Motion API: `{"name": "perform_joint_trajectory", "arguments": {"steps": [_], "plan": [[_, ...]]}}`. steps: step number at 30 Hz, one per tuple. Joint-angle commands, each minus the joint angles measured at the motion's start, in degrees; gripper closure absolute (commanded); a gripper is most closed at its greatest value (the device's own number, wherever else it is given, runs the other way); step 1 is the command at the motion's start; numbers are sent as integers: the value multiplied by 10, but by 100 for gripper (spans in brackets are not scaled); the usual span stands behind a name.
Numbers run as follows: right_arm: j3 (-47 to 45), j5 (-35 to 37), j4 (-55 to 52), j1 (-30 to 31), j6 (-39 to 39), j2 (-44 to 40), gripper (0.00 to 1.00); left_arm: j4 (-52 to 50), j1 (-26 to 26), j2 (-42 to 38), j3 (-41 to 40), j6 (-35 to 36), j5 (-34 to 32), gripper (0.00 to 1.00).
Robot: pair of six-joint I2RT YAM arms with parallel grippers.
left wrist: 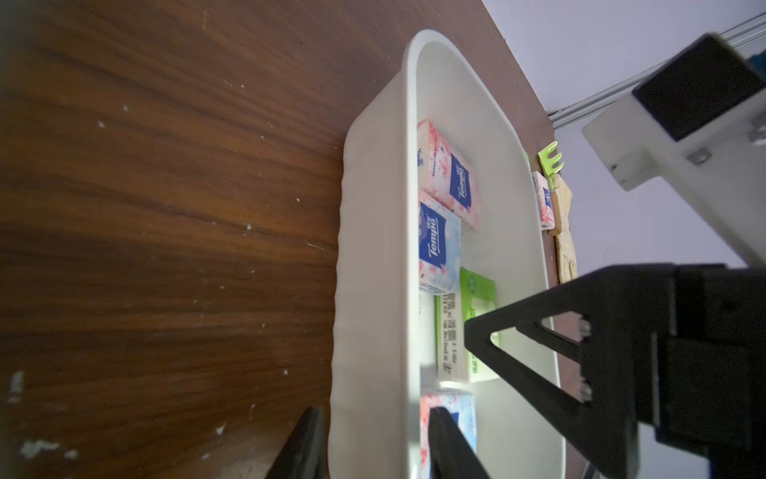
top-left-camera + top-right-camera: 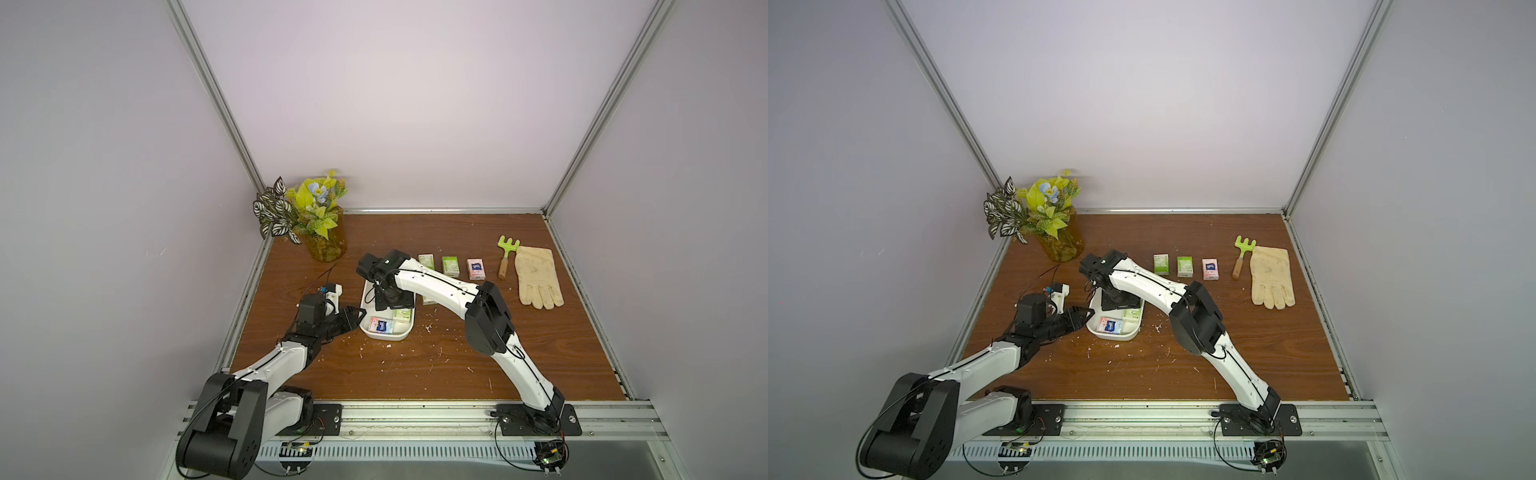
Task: Take the pocket tissues out of the storage box
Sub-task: Pick up the pocket tissues from the storage box.
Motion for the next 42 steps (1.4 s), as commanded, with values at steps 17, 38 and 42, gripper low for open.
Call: {"name": "perform_joint_trajectory", "arguments": {"steps": [17,38,42], "plan": [[-50,-48,44,3,12,6,27,0,-6,-3,-1,-3,-12,74],[50,-50,36,28,-64,3,27,-9,-7,-18,-4,-8,-11,77],[43,-42,3,24,-30,-1,26,-7,-7,-20,-4,-9,-4,80]]}}
